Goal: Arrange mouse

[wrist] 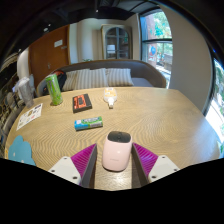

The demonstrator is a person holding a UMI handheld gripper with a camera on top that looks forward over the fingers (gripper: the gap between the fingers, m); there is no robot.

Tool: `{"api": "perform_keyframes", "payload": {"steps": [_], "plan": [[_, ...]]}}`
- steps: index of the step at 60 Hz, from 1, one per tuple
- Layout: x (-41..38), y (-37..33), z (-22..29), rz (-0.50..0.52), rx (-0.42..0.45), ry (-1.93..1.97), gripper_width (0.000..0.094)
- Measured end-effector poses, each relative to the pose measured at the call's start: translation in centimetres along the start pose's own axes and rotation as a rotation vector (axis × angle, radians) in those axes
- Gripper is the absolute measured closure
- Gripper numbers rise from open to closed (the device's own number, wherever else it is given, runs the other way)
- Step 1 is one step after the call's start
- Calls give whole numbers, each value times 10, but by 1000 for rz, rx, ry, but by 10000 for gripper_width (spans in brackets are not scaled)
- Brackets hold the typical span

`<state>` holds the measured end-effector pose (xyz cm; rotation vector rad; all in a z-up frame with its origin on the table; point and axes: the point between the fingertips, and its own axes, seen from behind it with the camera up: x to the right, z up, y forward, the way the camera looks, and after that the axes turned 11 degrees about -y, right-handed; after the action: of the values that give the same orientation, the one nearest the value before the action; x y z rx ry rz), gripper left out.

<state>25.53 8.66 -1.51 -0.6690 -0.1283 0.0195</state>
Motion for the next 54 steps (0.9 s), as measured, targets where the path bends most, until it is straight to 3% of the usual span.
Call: {"api": "perform_keyframes", "payload": {"steps": [4,22,29,41,47,54], "plan": [[8,7,3,-45,9,28,392],[2,-2,2,-43,-134,121,514],[-22,-41,46,-41,-62,134,561],[-155,-124,141,-24,106,25,582],[-241,-131,127,14,94,8,577],[-325,-117,73,55,30,-1,574]]}}
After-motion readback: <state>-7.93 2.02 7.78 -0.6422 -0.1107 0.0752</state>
